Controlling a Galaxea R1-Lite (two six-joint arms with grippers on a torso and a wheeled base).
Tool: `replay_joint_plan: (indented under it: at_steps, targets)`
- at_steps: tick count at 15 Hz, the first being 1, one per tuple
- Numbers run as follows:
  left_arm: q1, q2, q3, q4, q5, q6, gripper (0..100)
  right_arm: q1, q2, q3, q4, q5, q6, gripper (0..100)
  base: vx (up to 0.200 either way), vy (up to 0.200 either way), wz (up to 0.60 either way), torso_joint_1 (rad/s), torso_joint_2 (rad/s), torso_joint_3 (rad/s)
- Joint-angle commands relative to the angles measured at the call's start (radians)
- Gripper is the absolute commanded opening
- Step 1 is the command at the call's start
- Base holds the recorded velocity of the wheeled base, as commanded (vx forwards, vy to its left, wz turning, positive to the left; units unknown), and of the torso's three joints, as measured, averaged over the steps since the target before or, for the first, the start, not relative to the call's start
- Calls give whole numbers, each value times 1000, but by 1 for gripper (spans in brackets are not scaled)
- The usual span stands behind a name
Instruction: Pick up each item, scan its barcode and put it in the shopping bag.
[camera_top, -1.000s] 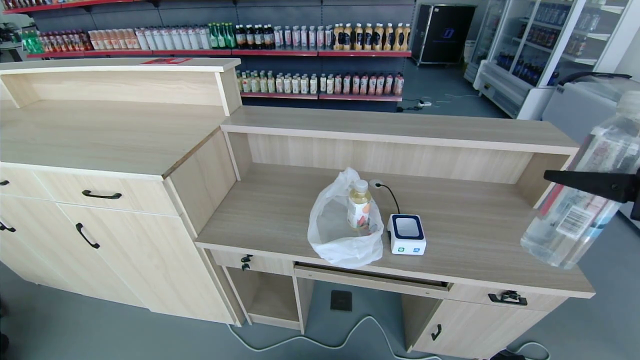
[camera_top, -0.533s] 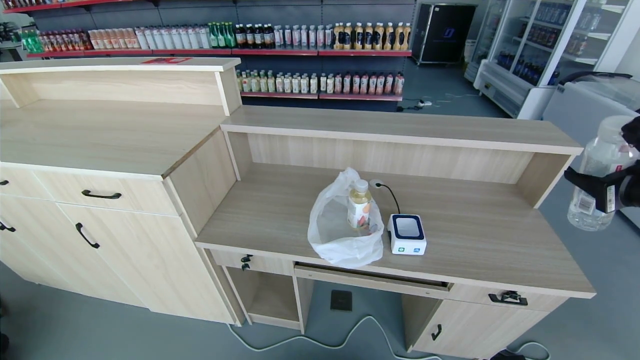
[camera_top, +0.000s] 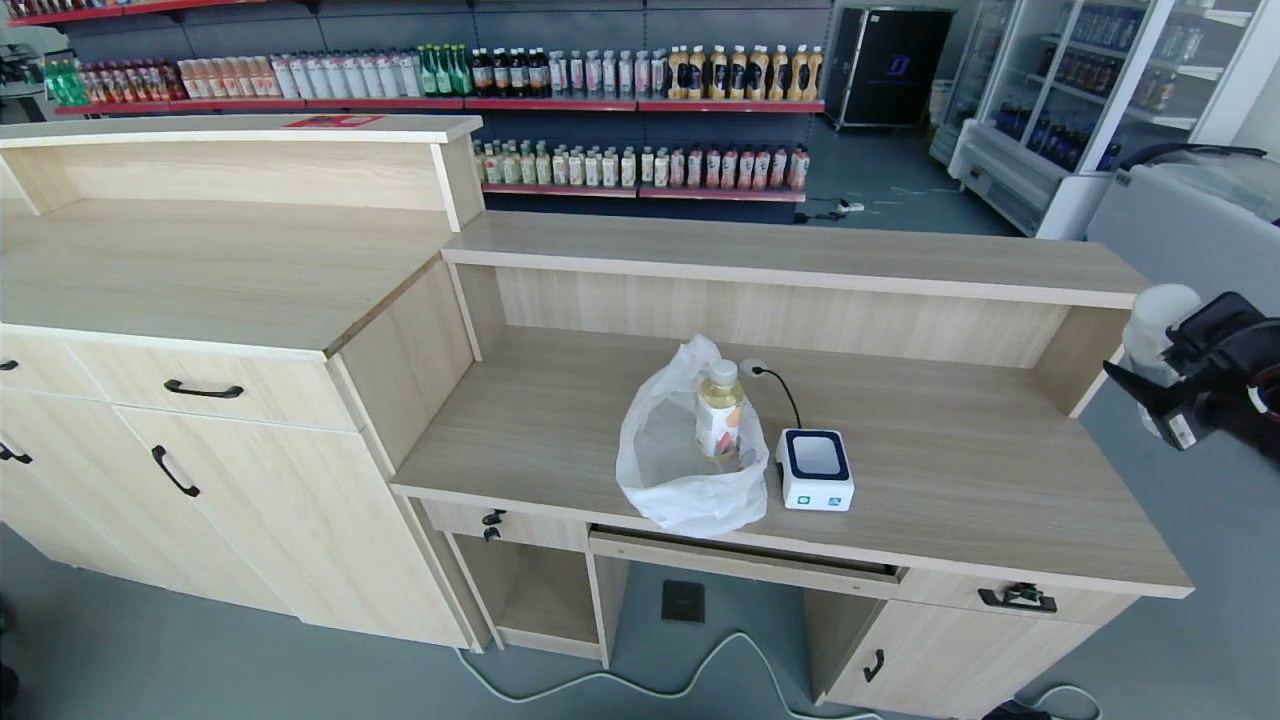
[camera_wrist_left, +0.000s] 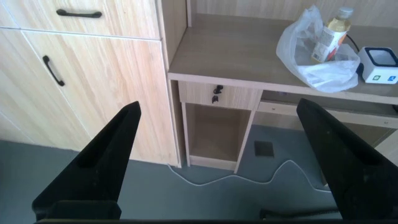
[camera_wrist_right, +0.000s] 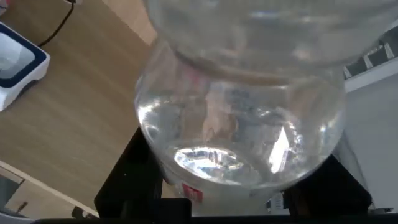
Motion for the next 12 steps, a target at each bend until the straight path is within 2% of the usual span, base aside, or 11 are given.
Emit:
replay_joint_plan:
  at_steps: [1, 3, 4, 7, 10, 12]
  targets:
    - [1, 1, 0, 0, 0, 0, 100, -9, 75, 29, -48, 32, -30, 0, 0, 0, 600, -2, 2, 2]
    - [1, 1, 0, 0, 1, 0, 100, -8, 144, 34, -165, 107, -106, 0, 0, 0, 600, 7, 0, 0]
    - [1, 1, 0, 0, 0, 0, 100, -8, 178, 35, -209, 178, -122, 0, 0, 0, 600, 17, -2, 2]
    - [1, 1, 0, 0, 1, 0, 100, -37, 283, 49, -329, 293, -249, 0, 0, 0, 0, 0, 0, 0]
    - [1, 1, 0, 0, 1, 0, 100, -52, 411, 49, -452, 408, -332, 0, 0, 0, 0, 0, 0, 0]
    - [1, 1, 0, 0, 0, 0, 100, -49, 477, 43, -487, 440, -344, 0, 0, 0, 0, 0, 0, 0]
